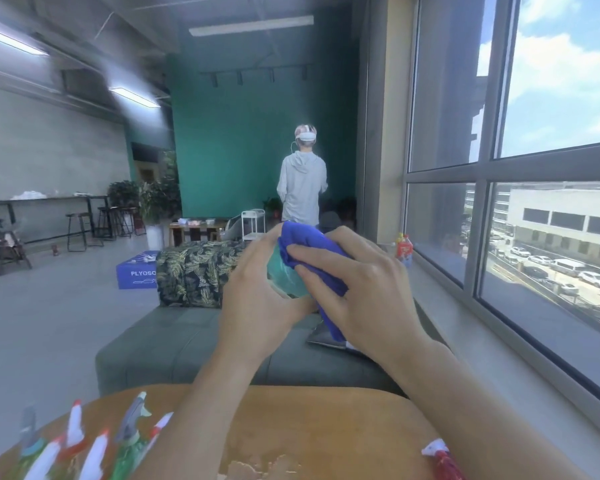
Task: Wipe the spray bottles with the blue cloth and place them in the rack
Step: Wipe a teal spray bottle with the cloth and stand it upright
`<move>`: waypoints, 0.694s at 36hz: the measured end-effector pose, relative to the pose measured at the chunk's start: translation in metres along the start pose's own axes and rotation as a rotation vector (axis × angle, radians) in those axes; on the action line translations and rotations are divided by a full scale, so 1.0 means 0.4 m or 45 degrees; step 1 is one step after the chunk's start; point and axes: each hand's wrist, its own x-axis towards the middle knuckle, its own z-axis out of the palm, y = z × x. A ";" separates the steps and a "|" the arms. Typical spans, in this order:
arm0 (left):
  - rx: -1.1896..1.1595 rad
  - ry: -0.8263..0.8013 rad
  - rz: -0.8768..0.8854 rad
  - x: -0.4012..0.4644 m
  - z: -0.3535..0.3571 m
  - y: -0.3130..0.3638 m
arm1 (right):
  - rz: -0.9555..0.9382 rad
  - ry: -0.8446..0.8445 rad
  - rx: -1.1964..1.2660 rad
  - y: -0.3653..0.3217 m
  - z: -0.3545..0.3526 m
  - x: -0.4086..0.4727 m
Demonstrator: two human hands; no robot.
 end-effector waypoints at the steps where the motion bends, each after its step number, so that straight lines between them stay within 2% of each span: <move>1: 0.005 -0.006 -0.011 0.002 -0.002 0.001 | -0.037 -0.024 0.001 -0.004 0.002 -0.001; 5: 0.091 -0.008 -0.021 0.008 -0.019 -0.004 | -0.154 -0.116 0.018 -0.003 0.000 -0.019; 9: 0.053 0.010 -0.003 0.011 -0.039 0.004 | -0.180 -0.178 0.009 0.014 -0.012 -0.042; 18: 0.097 -0.003 -0.019 0.006 -0.033 -0.011 | 0.045 0.017 -0.150 0.032 -0.031 -0.016; 25: 0.022 0.013 -0.030 -0.001 -0.011 -0.009 | -0.062 -0.048 -0.046 0.000 0.000 -0.009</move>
